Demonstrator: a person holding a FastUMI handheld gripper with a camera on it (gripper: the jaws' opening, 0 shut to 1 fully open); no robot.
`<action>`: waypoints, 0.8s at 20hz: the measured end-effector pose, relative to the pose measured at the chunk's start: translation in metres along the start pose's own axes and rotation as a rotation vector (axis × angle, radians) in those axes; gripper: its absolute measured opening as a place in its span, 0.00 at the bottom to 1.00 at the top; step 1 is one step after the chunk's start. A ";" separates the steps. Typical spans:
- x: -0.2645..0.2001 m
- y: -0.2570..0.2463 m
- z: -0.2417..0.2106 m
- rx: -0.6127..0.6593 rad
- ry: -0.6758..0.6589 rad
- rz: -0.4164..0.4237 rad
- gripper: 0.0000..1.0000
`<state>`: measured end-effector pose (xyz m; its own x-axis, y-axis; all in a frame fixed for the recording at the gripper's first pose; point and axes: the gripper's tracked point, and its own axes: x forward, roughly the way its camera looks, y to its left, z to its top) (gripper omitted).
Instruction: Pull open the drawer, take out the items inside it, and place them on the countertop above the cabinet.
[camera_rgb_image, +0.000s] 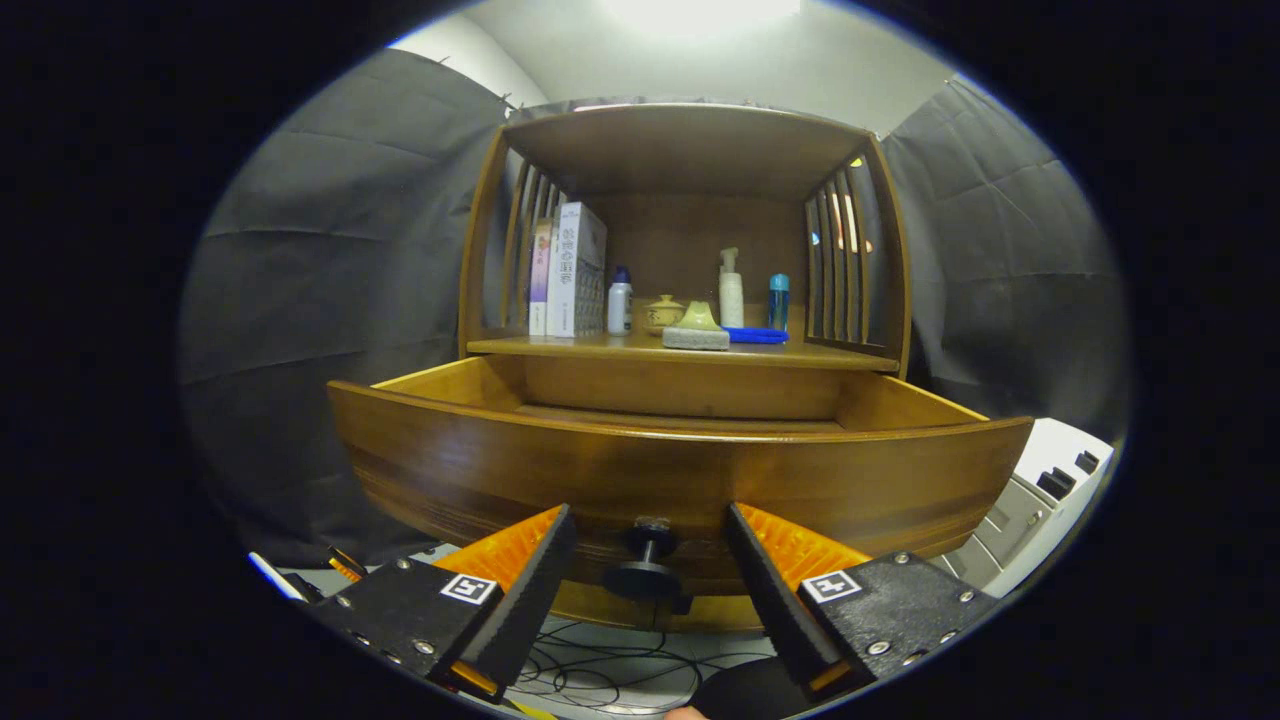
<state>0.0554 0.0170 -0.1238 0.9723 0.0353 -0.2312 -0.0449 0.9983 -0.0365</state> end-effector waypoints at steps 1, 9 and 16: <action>0.000 -0.001 0.002 -0.005 0.001 -0.007 0.94; 0.005 -0.008 0.002 -0.008 -0.001 -0.075 0.94; 0.024 -0.006 0.007 0.005 -0.005 -0.089 0.95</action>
<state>0.0808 0.0119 -0.1221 0.9735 -0.0530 -0.2224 0.0425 0.9978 -0.0516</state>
